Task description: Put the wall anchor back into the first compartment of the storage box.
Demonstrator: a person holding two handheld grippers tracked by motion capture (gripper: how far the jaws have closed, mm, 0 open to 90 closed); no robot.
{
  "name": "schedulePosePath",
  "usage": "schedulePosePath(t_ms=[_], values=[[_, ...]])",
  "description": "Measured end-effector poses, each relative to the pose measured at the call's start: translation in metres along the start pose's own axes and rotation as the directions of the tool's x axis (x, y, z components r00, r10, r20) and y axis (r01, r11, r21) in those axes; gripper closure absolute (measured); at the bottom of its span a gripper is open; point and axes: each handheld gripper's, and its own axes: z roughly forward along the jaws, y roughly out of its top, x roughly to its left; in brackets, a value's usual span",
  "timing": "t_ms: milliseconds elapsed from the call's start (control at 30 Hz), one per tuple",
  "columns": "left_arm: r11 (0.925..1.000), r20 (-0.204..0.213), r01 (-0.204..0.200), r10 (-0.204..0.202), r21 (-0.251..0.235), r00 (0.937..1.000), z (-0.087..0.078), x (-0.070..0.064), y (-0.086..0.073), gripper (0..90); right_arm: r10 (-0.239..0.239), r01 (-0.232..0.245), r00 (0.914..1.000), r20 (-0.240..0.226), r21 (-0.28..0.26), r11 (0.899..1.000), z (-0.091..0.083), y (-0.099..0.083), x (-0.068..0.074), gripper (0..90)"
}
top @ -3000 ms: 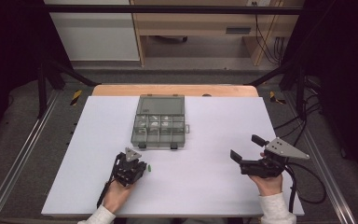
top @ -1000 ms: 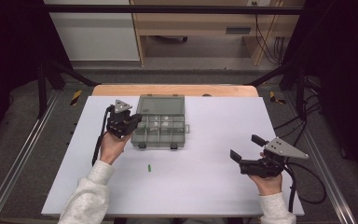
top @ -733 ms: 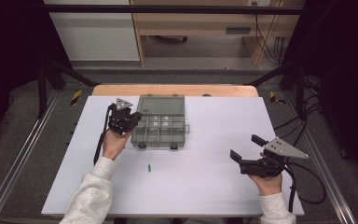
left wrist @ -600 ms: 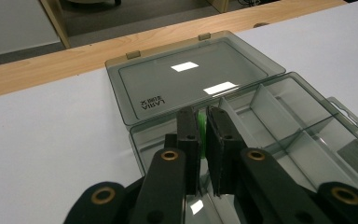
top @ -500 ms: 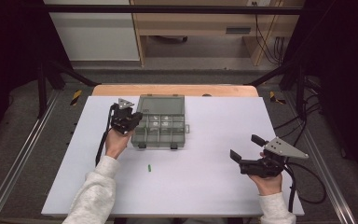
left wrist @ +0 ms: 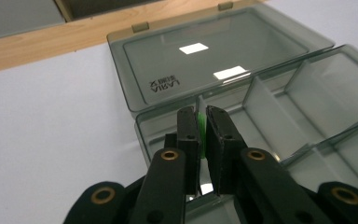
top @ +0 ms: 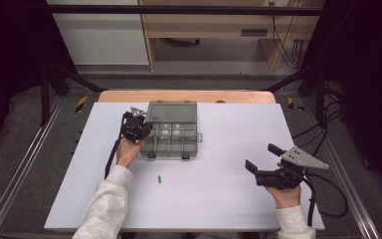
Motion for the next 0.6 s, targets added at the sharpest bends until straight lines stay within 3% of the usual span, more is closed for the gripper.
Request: schedulePosePath(t_ms=[200,333,600], values=[[0.999,0.008,0.011,-0.012,0.043,0.9999,0.007,0.002,-0.004,83.2,0.003,-0.003,1.0,0.001,-0.002,1.0,-0.001,0.0,-0.001,0.4],[0.999,0.009,0.016,-0.016,0.041,0.9998,0.007,0.0,-0.005,82.5,-0.005,0.005,1.0,-0.002,-0.001,1.0,0.0,0.0,-0.001,0.4],[0.9996,0.002,0.014,-0.014,-0.023,0.9999,-0.015,0.0,0.002,62.2,-0.002,0.002,1.0,-0.002,-0.001,1.0,0.0,0.0,0.0,0.4]])
